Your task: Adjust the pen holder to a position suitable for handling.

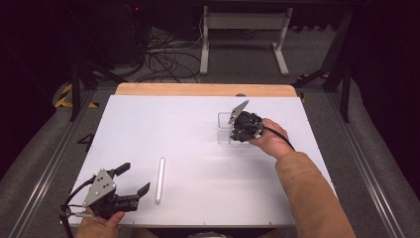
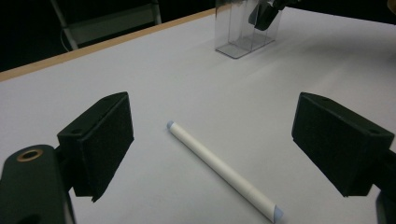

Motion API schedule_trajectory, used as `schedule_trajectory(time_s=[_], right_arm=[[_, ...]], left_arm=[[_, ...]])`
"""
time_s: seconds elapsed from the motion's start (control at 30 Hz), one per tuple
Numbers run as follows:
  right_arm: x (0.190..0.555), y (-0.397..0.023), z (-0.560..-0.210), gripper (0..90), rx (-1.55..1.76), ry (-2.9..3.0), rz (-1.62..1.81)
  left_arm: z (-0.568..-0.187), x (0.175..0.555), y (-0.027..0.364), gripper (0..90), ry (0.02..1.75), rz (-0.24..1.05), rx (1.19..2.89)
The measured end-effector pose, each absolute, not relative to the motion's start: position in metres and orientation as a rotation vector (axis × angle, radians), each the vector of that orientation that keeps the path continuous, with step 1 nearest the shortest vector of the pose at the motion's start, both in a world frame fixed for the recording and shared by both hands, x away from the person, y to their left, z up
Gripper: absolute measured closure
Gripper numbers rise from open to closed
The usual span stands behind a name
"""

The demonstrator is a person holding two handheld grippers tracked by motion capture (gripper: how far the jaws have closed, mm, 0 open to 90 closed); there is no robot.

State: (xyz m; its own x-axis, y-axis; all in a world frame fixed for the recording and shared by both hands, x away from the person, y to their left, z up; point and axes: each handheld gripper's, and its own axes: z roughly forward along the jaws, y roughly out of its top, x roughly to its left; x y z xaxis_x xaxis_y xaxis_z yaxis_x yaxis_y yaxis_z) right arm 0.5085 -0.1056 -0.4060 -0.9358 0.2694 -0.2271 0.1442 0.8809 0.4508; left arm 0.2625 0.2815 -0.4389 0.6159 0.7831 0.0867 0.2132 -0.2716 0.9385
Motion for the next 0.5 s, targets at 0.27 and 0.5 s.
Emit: schedule_trajectory(time_s=[0.27, 0.5], right_arm=[[0.504, -0.108, -0.402, 87.2, 0.283, 2.794, 0.66], [0.491, -0.104, -0.385, 88.1, 0.234, 2.788, 0.775]], left_arm=[[-0.439, 0.263, 0.282, 13.6, 0.806, 0.685, 1.801], [-0.439, 0.263, 0.281, 13.6, 0.807, 0.689, 1.798]])
